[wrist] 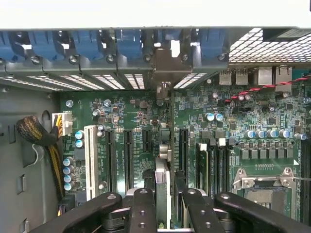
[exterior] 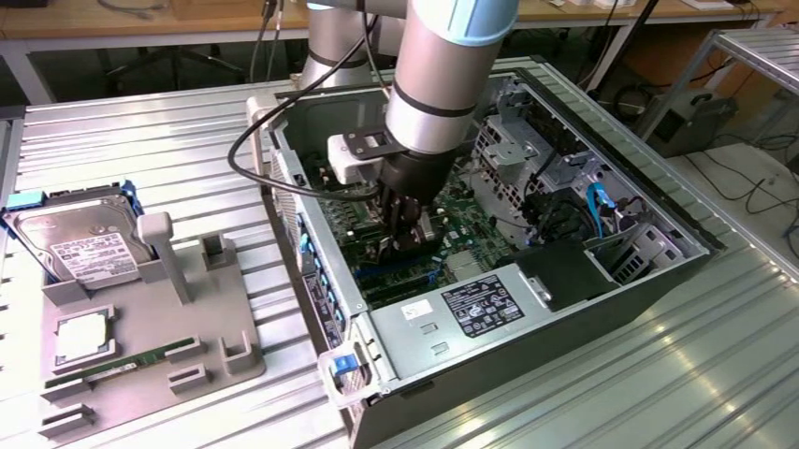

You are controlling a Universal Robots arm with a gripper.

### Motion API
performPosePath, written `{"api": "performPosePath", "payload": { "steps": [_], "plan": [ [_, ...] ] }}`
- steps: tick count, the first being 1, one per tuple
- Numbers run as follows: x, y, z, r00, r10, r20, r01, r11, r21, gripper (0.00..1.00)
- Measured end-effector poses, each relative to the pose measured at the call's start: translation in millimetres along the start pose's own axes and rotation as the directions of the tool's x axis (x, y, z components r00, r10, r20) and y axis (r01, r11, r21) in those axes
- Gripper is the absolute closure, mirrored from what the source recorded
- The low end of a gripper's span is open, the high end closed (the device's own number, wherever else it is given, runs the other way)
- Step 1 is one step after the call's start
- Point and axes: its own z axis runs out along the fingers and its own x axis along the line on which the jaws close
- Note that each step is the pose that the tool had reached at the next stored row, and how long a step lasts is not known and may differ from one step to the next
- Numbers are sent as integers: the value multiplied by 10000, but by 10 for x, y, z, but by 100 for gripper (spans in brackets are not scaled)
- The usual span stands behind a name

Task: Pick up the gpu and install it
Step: 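Insert the gpu into the slot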

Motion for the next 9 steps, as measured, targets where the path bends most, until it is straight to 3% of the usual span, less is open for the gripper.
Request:
{"api": "performPosePath", "payload": {
  "steps": [9],
  "plan": [
    [0, 0, 8, 10000, 0, 3, 0, 10000, 0, 74]
  ]
}}
